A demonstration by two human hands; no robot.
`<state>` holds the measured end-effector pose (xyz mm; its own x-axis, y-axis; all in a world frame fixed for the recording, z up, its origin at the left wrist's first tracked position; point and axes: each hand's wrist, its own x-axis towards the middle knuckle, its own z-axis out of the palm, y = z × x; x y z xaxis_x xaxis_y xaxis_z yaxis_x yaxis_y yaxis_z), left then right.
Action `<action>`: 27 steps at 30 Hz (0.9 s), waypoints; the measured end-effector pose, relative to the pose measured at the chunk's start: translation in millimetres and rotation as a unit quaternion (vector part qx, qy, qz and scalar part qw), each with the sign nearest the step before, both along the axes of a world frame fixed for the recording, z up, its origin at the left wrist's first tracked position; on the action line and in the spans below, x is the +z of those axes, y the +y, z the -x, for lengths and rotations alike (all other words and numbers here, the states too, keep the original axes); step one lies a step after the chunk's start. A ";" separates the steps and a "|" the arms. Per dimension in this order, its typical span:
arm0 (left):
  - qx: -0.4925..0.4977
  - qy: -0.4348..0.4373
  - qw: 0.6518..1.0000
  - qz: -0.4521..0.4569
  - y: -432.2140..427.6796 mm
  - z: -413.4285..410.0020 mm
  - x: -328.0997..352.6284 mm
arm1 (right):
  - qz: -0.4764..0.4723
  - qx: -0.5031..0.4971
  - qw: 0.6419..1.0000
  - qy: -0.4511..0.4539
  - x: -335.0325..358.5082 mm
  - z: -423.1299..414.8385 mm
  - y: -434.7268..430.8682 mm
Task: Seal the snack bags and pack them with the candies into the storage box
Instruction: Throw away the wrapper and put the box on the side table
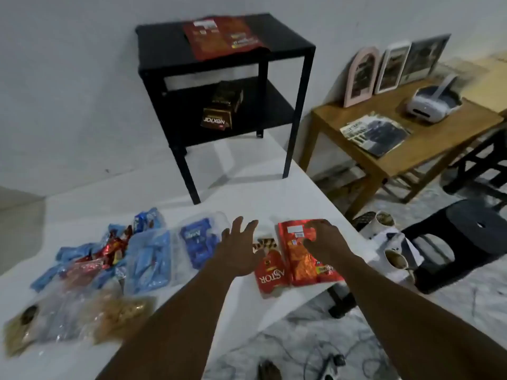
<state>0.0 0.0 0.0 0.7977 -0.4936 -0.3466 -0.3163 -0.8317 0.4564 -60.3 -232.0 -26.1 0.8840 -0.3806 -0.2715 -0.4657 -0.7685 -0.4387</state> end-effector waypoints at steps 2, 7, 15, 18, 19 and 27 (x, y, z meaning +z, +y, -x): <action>0.013 0.005 0.999 -0.034 -23.2 11.4 -23.5 | 0.025 0.015 1.000 -0.008 -26.6 3.2 -11.0; 0.023 -0.010 0.997 -0.072 -53.5 36.6 -94.6 | 0.086 0.111 0.990 0.023 -90.5 12.4 -24.0; 0.043 -0.007 0.995 -0.088 -68.8 39.8 -116.6 | 0.128 0.215 0.968 0.030 -127.9 16.2 -34.0; 0.047 -0.006 0.994 -0.094 -66.5 39.3 -113.5 | 0.128 0.215 0.968 0.034 -129.4 17.7 -33.6; 0.050 -0.008 0.994 -0.099 -64.5 39.1 -113.3 | 0.129 0.215 0.967 0.036 -128.4 17.3 -33.4; 0.087 0.002 0.991 -0.100 -52.4 48.6 -103.0 | 0.144 0.224 0.964 0.005 -113.3 18.3 -26.8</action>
